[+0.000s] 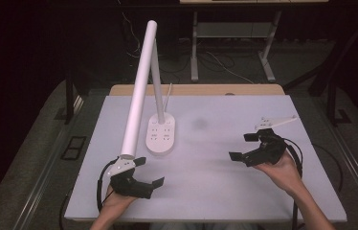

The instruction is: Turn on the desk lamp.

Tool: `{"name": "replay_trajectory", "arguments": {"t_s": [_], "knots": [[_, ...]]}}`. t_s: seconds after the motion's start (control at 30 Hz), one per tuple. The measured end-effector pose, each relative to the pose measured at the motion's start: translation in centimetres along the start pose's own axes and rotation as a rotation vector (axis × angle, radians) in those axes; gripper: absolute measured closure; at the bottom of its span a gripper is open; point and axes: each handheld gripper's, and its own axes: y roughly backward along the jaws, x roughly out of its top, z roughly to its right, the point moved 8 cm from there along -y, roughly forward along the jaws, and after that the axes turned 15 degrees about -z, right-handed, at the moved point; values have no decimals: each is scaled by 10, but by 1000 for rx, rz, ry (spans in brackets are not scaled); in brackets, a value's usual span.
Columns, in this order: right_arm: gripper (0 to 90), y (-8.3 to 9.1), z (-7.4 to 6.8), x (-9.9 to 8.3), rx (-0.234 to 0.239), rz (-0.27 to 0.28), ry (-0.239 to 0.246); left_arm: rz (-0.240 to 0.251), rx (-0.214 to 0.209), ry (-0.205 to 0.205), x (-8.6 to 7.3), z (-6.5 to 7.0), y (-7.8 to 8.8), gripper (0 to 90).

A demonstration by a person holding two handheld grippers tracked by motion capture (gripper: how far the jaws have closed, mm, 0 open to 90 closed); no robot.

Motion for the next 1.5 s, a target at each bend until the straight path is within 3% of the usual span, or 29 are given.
{"name": "replay_trajectory", "arguments": {"t_s": [0.8, 1.5], "knots": [[4, -11, -6, 36, 9, -28, 52, -8, -1, -5, -1, 1, 0, 0], [4, -31, -13, 73, 10, -65, 85, -13, -3, -8, -1, 1, -1, 0]]}}
